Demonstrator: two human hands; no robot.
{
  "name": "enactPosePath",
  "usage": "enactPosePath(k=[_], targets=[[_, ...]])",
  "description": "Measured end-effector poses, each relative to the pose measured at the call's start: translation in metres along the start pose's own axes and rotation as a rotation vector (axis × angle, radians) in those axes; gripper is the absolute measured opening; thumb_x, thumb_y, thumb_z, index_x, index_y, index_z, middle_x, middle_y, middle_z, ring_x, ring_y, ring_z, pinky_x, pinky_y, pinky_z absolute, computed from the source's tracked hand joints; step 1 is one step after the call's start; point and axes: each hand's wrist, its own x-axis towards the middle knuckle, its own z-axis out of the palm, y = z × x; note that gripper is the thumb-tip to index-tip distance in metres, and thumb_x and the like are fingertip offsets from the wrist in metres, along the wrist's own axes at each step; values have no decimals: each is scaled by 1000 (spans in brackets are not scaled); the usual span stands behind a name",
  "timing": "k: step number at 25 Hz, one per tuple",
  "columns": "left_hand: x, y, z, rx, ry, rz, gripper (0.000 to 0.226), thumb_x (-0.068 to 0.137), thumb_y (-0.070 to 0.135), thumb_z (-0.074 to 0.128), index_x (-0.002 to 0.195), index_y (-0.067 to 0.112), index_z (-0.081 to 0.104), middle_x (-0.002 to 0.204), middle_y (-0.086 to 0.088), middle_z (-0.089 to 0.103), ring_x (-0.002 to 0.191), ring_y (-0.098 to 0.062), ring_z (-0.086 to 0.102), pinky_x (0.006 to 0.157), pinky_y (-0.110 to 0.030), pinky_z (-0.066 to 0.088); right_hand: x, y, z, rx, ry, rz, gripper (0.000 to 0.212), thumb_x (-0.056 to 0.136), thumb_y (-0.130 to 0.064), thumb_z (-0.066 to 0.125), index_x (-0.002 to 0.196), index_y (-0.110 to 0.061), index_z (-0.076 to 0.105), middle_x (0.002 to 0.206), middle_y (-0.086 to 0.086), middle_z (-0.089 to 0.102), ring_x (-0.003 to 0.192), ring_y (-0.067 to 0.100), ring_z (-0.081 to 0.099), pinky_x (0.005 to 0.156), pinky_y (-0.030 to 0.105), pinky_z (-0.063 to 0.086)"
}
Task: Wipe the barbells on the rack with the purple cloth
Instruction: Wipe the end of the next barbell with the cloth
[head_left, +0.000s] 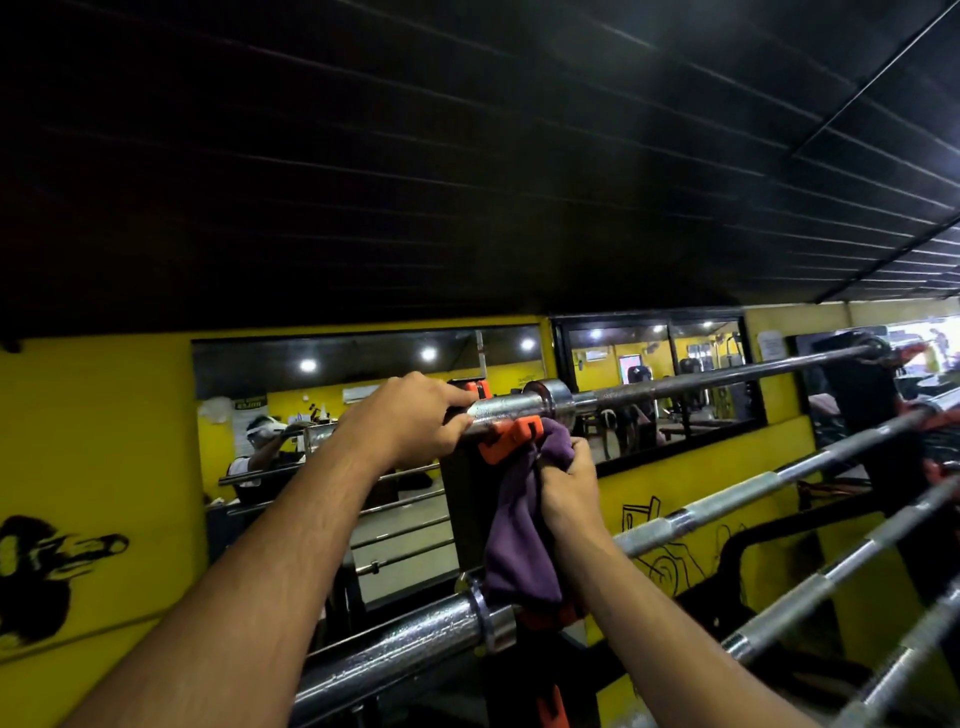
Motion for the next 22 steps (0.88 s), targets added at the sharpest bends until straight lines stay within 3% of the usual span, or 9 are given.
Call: enactPosePath(k=[2,5,7,8,11,12,15,19,22], targets=[[0,-1,1,8,-4,12,43,101,42,51,143,38,50,135,5,62,100,-14,61,82,-29,47,-10,-16,-11,88,5,-20,12,99,-3,52,101,-14,56,93,13,67,79,13,66,69,35,58],[3,-4,3,8,-32,34,43,101,42,50,144,39,49,128,5,65,95,-11,62,71,-22,45,-10,-64,-32,20,59,-449,3,102,-8,54,100,-11,54,80,2,60,57,-2,54,49,17,44],[4,-5,3,-8,-36,48,41,101,42,49,142,39,51,122,6,67,91,-10,62,67,-23,45,11,-95,-30,-167,108,-748,9,101,-7,56,102,-14,51,83,-3,58,64,-2,54,54,17,42],[3,-5,4,-6,-31,50,39,101,42,49,140,38,54,121,6,68,93,-11,62,70,-25,47,23,-104,-22,-329,61,-808,14,98,-5,56,104,-16,51,86,-3,59,71,1,57,58,21,45],[2,-6,3,39,-38,40,31,98,41,49,124,33,63,113,1,70,96,-20,64,80,-36,54,43,-103,8,-1026,-322,-679,13,94,-14,53,105,-18,48,102,8,65,94,29,62,77,43,50],[2,-7,4,48,-43,37,29,97,41,48,119,32,64,108,0,70,95,-22,64,80,-38,55,44,-101,13,-1153,-389,-628,12,94,-19,53,106,-17,48,106,11,65,97,33,61,81,46,50],[5,-8,6,39,-50,47,23,96,38,48,107,29,65,97,-1,69,88,-22,64,75,-38,55,37,-105,8,-1205,-416,-629,13,97,-20,51,110,-16,49,112,10,64,101,33,58,80,43,48],[4,-12,7,20,-52,96,36,99,42,46,132,37,59,110,4,70,95,-19,63,80,-38,53,26,-123,-9,-1271,-502,-656,4,100,-19,50,102,-17,46,116,14,64,106,35,57,75,36,39],[-2,-11,4,18,-82,123,34,101,43,48,132,32,57,117,2,67,105,-21,61,86,-42,52,32,-149,-17,-1460,-602,-602,17,101,-25,53,111,-12,56,121,16,64,111,35,58,75,32,37]])
